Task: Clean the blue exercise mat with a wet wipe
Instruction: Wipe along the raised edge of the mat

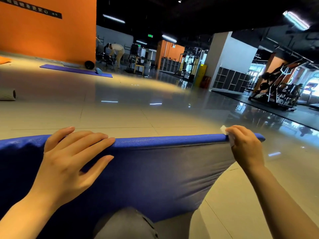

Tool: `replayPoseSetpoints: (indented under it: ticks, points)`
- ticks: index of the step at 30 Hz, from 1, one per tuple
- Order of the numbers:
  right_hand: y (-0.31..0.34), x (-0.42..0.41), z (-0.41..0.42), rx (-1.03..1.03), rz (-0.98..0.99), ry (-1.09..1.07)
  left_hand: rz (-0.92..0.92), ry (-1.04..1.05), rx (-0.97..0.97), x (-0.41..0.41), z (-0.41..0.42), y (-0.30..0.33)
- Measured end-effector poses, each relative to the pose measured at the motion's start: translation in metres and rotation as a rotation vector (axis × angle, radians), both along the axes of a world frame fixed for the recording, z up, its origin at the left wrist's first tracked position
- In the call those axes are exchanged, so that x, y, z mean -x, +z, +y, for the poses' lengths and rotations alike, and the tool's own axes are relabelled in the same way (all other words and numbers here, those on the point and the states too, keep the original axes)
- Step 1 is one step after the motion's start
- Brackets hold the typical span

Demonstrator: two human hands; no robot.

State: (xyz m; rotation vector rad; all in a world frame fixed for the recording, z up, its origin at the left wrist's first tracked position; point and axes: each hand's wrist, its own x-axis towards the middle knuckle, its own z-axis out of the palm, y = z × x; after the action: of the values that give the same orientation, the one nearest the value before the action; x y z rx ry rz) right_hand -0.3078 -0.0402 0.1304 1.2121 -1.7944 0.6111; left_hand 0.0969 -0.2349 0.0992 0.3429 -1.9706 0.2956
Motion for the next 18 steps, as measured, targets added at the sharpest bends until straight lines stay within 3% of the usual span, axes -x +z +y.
replayPoseSetpoints:
  ticks: [3,7,10,15,18]
  points:
    - [-0.009,-0.020,-0.002,0.121,-0.139,0.057,0.029,0.018,-0.021,0.002,-0.001,-0.001]
    - [-0.030,-0.084,-0.030,0.216,-0.292,0.339,0.015,0.021,-0.055,0.004,-0.008,-0.006]
    - [-0.038,-0.107,-0.049,0.211,-0.220,0.442,-0.026,0.011,-0.065,0.002,-0.014,-0.009]
    - [-0.045,-0.072,-0.039,0.128,0.004,0.272,0.007,0.005,-0.078,0.006,-0.015,-0.010]
    - [-0.035,-0.048,-0.022,0.051,0.028,0.252,-0.002,0.011,-0.101,0.008,-0.019,-0.014]
